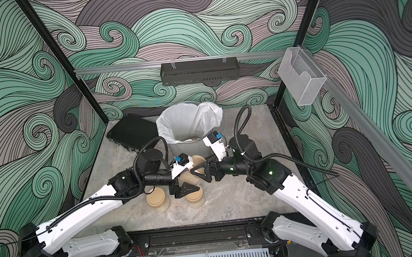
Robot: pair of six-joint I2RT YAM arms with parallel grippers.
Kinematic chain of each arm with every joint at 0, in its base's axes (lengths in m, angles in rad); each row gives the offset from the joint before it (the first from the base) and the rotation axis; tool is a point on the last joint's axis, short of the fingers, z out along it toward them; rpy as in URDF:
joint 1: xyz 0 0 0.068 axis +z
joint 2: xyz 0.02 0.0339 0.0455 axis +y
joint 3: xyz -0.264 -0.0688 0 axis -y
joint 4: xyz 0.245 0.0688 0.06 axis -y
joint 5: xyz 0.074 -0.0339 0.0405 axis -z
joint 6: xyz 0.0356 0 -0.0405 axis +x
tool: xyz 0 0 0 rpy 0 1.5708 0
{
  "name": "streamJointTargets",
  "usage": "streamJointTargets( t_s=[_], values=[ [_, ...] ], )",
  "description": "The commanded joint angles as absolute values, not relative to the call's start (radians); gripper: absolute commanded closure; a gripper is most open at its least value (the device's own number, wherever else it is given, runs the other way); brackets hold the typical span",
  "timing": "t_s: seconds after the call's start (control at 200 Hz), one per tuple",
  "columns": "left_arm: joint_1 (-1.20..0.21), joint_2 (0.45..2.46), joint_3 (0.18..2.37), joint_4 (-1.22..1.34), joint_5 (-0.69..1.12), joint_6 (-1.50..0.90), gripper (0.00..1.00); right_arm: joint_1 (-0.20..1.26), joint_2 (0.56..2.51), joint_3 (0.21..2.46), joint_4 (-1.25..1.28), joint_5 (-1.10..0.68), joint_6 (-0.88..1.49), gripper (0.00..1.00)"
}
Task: Empty moldy rice from jars
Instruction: Unscrew the lid from the jar.
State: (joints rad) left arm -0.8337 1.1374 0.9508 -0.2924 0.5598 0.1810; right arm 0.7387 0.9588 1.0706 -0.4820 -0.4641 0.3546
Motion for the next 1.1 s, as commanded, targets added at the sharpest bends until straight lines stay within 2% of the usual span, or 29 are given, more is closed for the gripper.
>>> streamJointTargets(
  t_s=[0.0,0.19,0.51,0.811,1.096],
  values=[
    [-0.836,1.139,1.045,-0.287,0.761,0.178,0.73,0.744,0.946,1.059,-0.462,-0.516,0.303,0.32],
    [-0.836,1.17,1.081,-0.343,0.94,0.174,0.73,0.744,0.939,1.051,-0.434,-0.601,0.266,0.32],
    [-0.836,1.176,1.08,-0.38,1.033,0.181,0.73,0.728,0.957,1.08,-0.428,-0.71,0.2,0.29],
    [-0.836,1.169,1.062,-0.344,1.04,0.16,0.73,0.684,0.955,1.099,-0.365,-0.768,0.216,0.31],
    [-0.836,1.143,1.047,-0.344,0.963,0.158,0.71,0.649,0.921,1.076,-0.298,-0.758,0.247,0.33]
  ],
)
